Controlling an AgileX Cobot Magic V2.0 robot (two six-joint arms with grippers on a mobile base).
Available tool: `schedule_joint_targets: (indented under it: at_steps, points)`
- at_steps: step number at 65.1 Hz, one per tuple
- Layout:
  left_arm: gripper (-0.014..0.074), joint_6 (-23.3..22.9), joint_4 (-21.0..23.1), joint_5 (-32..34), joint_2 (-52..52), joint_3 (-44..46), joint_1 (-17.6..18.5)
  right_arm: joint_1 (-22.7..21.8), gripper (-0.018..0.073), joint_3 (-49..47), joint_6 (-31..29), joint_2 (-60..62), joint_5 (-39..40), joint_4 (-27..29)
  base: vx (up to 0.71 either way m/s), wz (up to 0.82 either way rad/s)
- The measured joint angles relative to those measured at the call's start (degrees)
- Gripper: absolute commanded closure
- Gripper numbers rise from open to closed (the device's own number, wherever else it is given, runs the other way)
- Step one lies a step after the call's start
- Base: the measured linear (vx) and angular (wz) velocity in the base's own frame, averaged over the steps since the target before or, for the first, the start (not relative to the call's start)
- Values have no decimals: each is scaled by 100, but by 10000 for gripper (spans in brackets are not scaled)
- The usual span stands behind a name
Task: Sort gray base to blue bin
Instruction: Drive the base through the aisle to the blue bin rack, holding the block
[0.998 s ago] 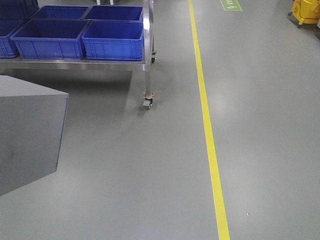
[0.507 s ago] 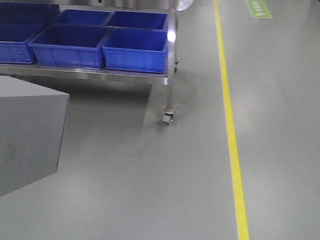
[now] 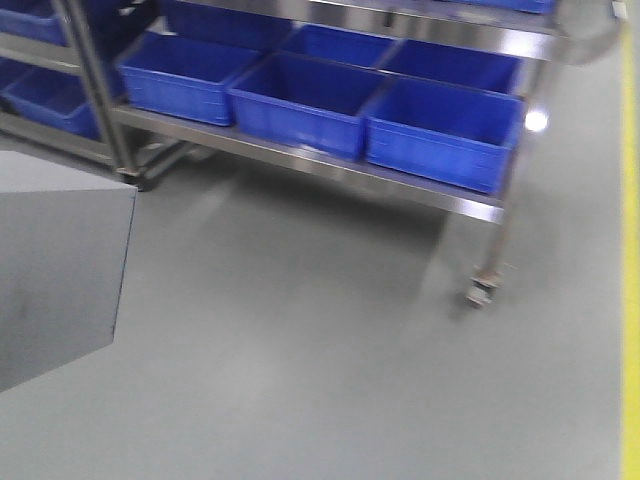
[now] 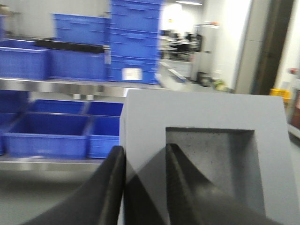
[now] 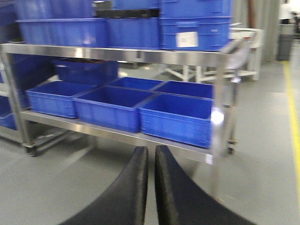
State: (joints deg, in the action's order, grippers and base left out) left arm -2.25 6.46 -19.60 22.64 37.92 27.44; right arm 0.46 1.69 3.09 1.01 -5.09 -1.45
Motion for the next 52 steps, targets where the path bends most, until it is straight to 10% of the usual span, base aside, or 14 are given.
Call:
schedule_joint_targets:
  at_steps: [52]
  points:
    - [592, 0, 0, 0, 0, -1, 0, 0, 564, 0, 0, 0, -5, 0, 41, 62]
